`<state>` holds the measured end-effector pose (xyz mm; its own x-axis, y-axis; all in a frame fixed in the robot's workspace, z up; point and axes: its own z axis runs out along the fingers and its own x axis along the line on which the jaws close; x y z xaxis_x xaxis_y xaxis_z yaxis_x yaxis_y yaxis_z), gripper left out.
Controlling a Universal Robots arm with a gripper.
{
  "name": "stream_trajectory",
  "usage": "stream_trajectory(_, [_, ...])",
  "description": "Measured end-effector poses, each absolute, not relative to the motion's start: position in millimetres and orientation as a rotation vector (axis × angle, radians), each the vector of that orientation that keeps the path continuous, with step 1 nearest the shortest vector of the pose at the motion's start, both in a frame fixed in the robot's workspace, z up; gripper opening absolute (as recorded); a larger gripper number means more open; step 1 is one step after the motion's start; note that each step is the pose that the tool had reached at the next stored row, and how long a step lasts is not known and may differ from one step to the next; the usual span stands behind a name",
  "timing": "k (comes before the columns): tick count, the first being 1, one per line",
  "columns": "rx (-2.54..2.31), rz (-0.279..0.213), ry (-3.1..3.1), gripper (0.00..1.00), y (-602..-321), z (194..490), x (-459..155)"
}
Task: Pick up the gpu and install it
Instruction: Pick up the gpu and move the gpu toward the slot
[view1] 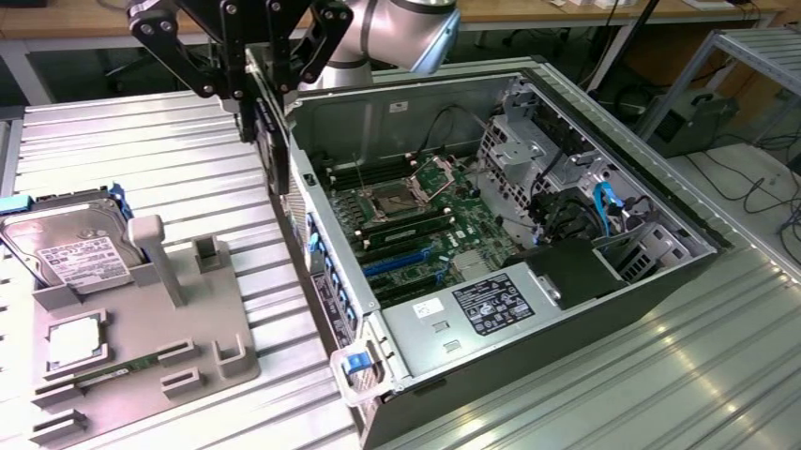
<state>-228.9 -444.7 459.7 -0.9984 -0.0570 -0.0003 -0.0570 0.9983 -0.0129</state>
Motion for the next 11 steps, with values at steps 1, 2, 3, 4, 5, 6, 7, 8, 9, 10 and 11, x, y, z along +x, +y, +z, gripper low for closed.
stream_trajectory(1, [-0.090,-0.020,3.140,0.28,-444.8,459.7,-227.7])
stream_trajectory(2, [-0.090,-0.020,3.140,0.28,-444.8,459.7,-226.5])
stream_trajectory(3, [-0.090,-0.020,3.140,0.28,-444.8,459.7,-225.2])
stream_trajectory(4, [-0.090,-0.020,3.140,0.28,-444.8,459.7,-223.6])
stream_trajectory(5, [-0.090,-0.020,3.140,0.28,-444.8,459.6,-222.1])
stream_trajectory(6, [-0.090,-0.020,3.140,0.28,-444.8,459.6,-221.1])
stream_trajectory(7, [-0.090,-0.020,3.140,0.28,-444.8,459.6,-220.0])
stream_trajectory(8, [-0.090,-0.020,3.140,0.28,-444.8,459.6,-219.1])
stream_trajectory(9, [-0.090,-0.020,3.140,0.28,-444.7,459.6,-218.0])
stream_trajectory(10, [-0.090,-0.020,3.140,0.28,-444.8,459.5,-216.8])
stream_trajectory(11, [-0.090,-0.020,3.140,0.28,-444.8,459.5,-215.7])
